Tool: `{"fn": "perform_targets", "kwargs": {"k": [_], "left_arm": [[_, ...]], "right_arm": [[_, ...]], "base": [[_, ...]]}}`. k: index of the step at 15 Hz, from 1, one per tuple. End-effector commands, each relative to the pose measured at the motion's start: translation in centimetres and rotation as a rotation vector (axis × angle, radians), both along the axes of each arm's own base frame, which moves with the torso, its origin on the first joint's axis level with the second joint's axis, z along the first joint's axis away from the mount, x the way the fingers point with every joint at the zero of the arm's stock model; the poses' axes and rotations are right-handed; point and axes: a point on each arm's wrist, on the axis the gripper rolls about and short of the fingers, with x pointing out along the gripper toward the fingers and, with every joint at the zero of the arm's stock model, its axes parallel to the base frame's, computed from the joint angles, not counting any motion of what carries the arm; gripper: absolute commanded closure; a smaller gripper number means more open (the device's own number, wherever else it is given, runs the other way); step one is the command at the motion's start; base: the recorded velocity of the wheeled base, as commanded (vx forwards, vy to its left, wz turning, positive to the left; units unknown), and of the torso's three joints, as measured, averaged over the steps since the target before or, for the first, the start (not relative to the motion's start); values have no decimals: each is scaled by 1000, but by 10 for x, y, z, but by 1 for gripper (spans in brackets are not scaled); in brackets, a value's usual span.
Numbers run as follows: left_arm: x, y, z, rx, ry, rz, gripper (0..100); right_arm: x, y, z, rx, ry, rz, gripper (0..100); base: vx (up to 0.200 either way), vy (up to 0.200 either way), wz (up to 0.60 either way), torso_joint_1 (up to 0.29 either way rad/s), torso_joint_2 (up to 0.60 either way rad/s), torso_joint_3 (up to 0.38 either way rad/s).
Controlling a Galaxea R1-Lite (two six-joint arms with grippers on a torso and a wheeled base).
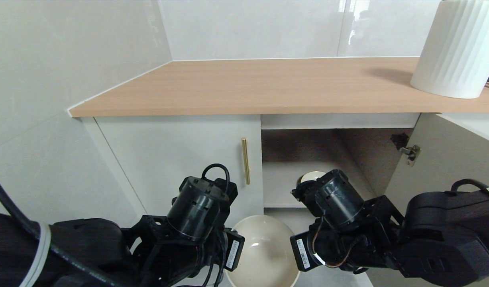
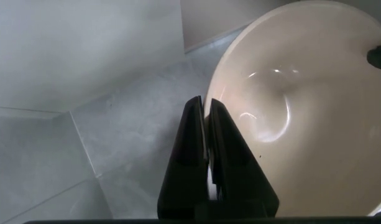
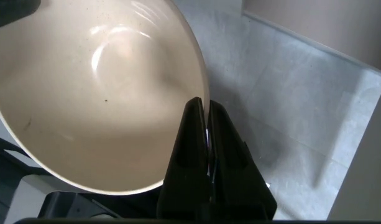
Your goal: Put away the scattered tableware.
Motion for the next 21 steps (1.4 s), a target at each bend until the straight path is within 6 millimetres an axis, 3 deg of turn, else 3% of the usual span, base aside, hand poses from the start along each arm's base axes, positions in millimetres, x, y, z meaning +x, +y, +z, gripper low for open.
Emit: {"fn": "perform_targets", "kwargs": {"k": [1,8,11,12,13,16,21], "left_arm": [[0,0,-1,3,-2,8,0],[11,0,12,-87,-115,91,0],[14,1,11,-107,-121,112,0],[15,3,9,-99,-114,119,0],[15,4,9,-100,-115,119,0],[15,4,9,-100,-115,119,0],[14,4,10,-103,-118,119,0]], "right_arm": [[0,0,-1,-3,3,0,100],[5,0,-8,-17,18,-18,100],[40,-12,-20,-9,49,-156,100],[69,-22,-24,40,68,-288,100],[86,-28,-24,80,74,-371,100],[121,-44,-24,175,75,-570,100],[171,-82,-34,172,-8,-814,100]], "base": [[0,0,0,0,0,0],[0,0,0,0,0,0],[0,0,0,0,0,0],[0,0,0,0,0,0],[0,0,0,0,0,0],[0,0,0,0,0,0],[0,0,0,0,0,0]]}}
